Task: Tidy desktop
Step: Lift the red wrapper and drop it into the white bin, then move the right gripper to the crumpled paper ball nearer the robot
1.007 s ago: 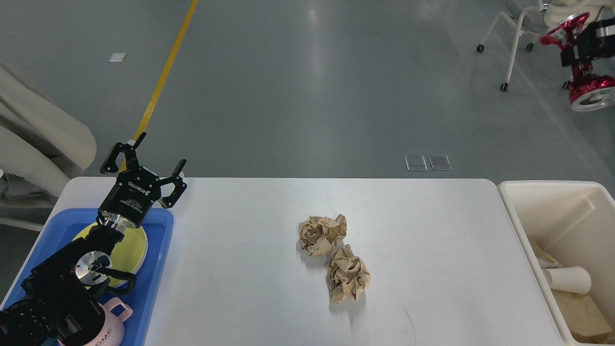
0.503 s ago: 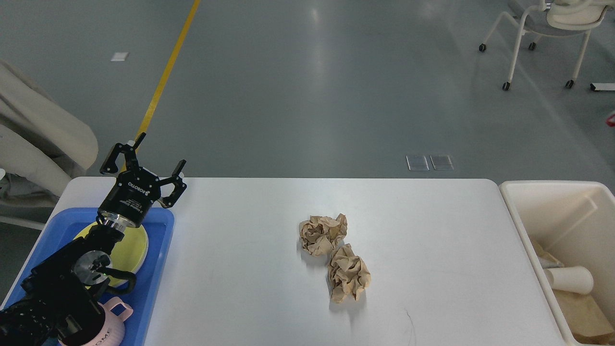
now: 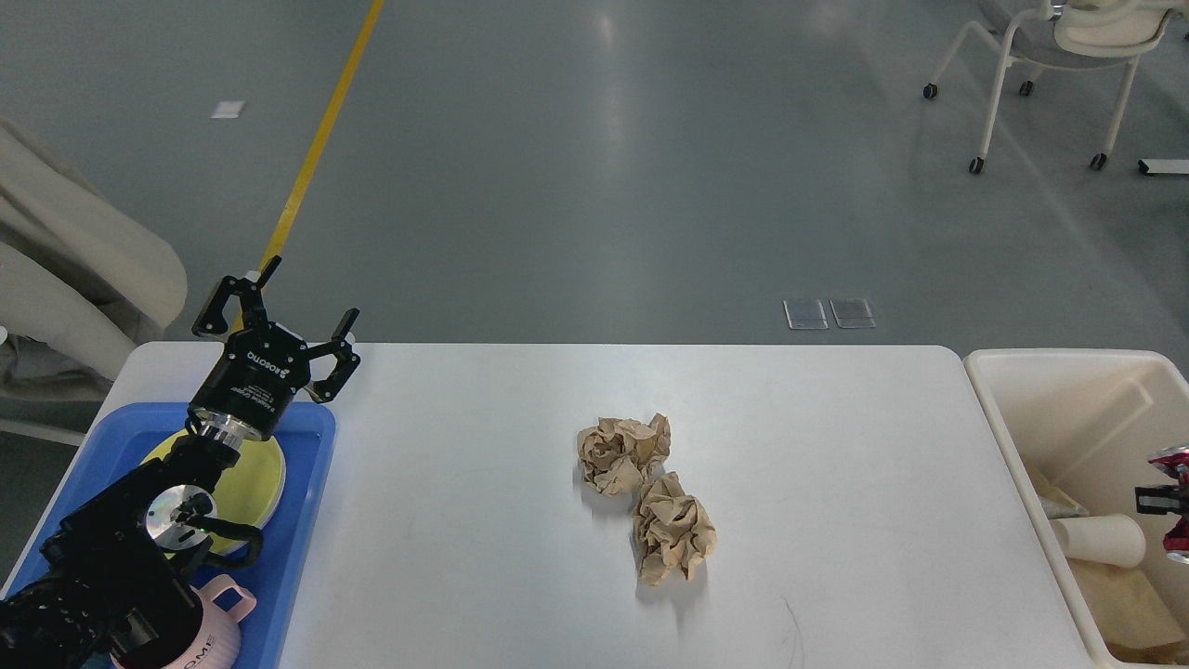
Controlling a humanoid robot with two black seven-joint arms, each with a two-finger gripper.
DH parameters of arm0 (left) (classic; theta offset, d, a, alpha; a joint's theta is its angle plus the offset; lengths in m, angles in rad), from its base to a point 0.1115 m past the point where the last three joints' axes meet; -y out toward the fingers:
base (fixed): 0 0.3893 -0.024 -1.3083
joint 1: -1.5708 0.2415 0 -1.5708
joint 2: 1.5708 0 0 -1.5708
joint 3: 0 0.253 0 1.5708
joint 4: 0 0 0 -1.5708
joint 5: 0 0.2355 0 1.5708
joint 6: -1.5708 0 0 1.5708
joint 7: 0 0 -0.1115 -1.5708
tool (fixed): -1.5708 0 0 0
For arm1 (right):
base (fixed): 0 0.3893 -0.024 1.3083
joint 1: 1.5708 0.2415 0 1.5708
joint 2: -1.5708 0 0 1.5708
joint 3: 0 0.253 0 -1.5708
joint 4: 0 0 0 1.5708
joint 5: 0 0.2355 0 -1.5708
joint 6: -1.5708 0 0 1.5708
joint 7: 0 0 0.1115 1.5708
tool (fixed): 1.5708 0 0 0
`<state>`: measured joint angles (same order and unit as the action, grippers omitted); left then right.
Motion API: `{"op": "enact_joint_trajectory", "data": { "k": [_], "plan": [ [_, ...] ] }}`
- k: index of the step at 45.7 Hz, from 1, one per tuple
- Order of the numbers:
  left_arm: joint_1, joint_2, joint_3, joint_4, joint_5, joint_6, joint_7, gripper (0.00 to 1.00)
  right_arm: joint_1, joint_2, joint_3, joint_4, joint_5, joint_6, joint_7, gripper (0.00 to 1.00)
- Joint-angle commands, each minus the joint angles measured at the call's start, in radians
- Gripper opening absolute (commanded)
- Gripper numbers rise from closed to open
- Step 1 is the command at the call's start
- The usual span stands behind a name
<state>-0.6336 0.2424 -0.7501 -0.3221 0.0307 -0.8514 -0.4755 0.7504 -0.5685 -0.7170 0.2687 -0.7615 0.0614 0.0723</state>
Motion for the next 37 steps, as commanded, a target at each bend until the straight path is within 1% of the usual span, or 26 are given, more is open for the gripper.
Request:
{"op": "enact_joint_trajectory", "data": {
  "k": [1,14,16,18,21,24,28,30,33,37],
  "plan": [
    [0.0,0.0,0.0,0.0,0.0,0.0,0.0,1.0,-0.005,0.001,0.025,0.0,0.007,0.0,0.0,1.0],
    [0.0,0.0,0.0,0.0,0.0,0.0,0.0,1.0,0.009,-0.011,0.03,0.004,0.008,0.012,0.0,1.0],
    [0.0,0.0,0.0,0.0,0.0,0.0,0.0,1.0,0.042,-0.011,0.018,0.032,0.001,0.023,0.001,1.0],
    [0.0,0.0,0.0,0.0,0.0,0.0,0.0,1.0,0.116,-0.031,-0.001,0.09,-0.002,0.058,0.0,1.0],
    [0.0,0.0,0.0,0.0,0.0,0.0,0.0,1.0,0.283,-0.105,-0.039,0.237,-0.001,0.173,0.0,1.0],
    [0.0,0.0,0.0,0.0,0.0,0.0,0.0,1.0,0.487,-0.183,-0.082,0.451,0.001,0.3,-0.005,1.0],
    [0.0,0.0,0.0,0.0,0.0,0.0,0.0,1.0,0.813,-0.258,-0.162,0.741,0.002,0.437,-0.012,1.0],
    [0.0,0.0,0.0,0.0,0.0,0.0,0.0,1.0,0.994,-0.266,-0.217,0.863,0.004,0.507,-0.012,1.0],
    [0.0,0.0,0.0,0.0,0.0,0.0,0.0,1.0,1.275,-0.246,-0.317,1.033,0.01,0.635,-0.011,1.0],
    [0.0,0.0,0.0,0.0,0.0,0.0,0.0,1.0,1.573,-0.156,-0.391,1.211,0.065,0.777,-0.005,1.0]
  ]
}}
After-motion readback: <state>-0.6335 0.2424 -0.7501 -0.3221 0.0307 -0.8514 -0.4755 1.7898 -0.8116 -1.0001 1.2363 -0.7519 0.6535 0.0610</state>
